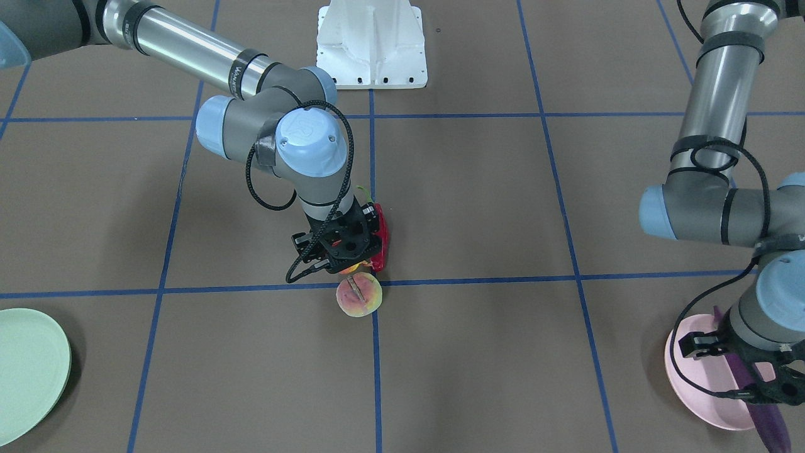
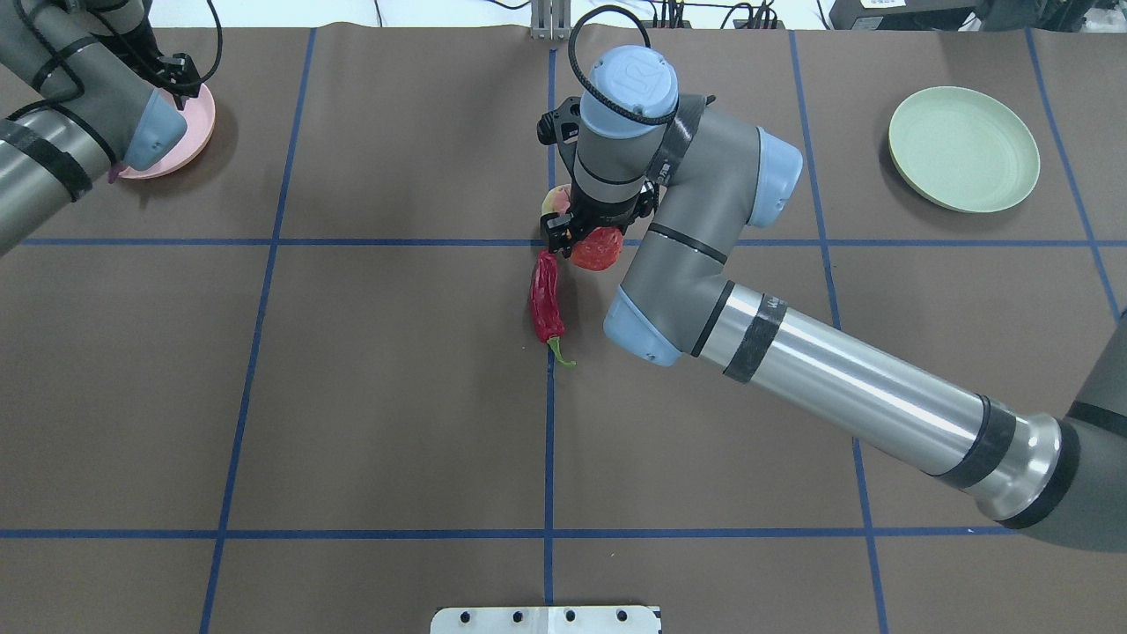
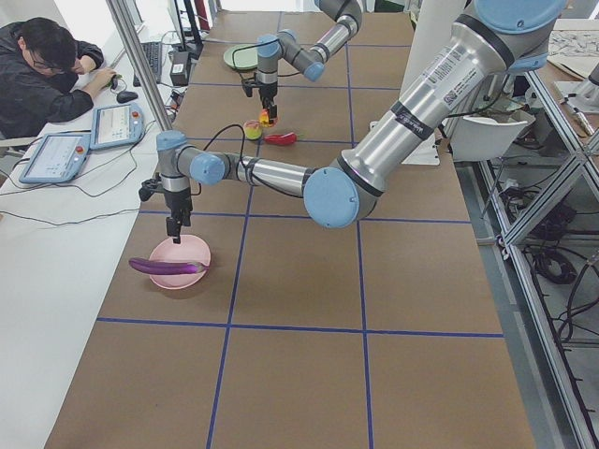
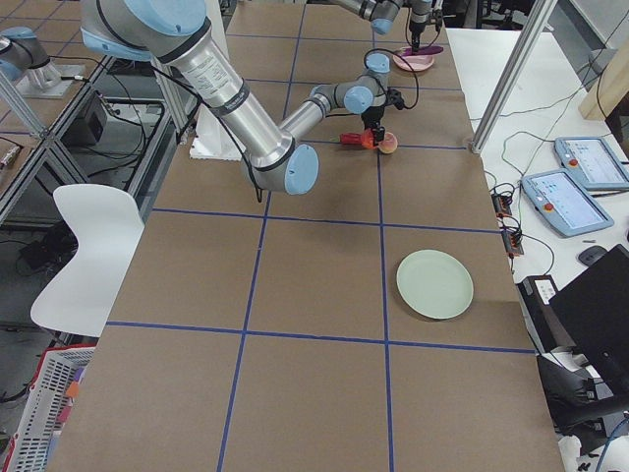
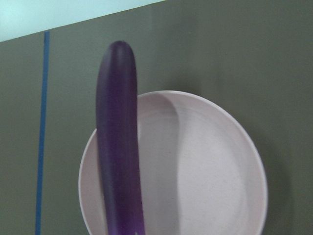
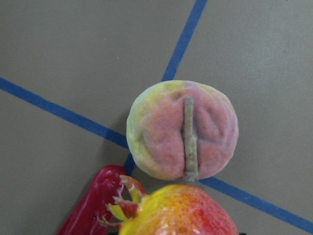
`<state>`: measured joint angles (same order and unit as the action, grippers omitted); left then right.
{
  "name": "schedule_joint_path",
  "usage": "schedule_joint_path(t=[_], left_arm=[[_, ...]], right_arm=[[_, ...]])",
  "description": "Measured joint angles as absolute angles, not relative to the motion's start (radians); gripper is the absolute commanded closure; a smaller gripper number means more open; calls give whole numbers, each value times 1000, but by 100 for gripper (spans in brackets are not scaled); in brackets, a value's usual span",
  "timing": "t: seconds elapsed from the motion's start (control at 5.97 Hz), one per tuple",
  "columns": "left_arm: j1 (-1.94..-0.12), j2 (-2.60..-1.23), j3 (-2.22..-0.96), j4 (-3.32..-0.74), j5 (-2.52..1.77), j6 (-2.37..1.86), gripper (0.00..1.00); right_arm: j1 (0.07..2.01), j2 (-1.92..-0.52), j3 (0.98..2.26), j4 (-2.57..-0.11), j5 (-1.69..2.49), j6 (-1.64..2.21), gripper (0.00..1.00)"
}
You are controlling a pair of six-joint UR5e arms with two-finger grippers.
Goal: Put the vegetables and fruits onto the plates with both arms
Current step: 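Lift pomegranate toward green plate while left gripper reaches for red chili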
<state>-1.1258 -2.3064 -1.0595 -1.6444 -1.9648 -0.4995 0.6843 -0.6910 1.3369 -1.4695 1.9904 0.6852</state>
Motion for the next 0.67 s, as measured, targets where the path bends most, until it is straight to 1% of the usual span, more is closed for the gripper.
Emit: schedule_joint_path(t=[0.34,0.5,0.67], left_arm=[[-1092,-2307,-1292,-1449,-2114,-519,0],[-1037,-2311,-1388,-1394,-2165,-599,0],[-956,-2332,-1445,-1377,-2182,-736,0]], right_arm=[[769,-698,1410,-1570,2058,674,100],[825,-703,1425,-1619,2086,641,100],[878,-715,1436,-1665,2096,572,100]])
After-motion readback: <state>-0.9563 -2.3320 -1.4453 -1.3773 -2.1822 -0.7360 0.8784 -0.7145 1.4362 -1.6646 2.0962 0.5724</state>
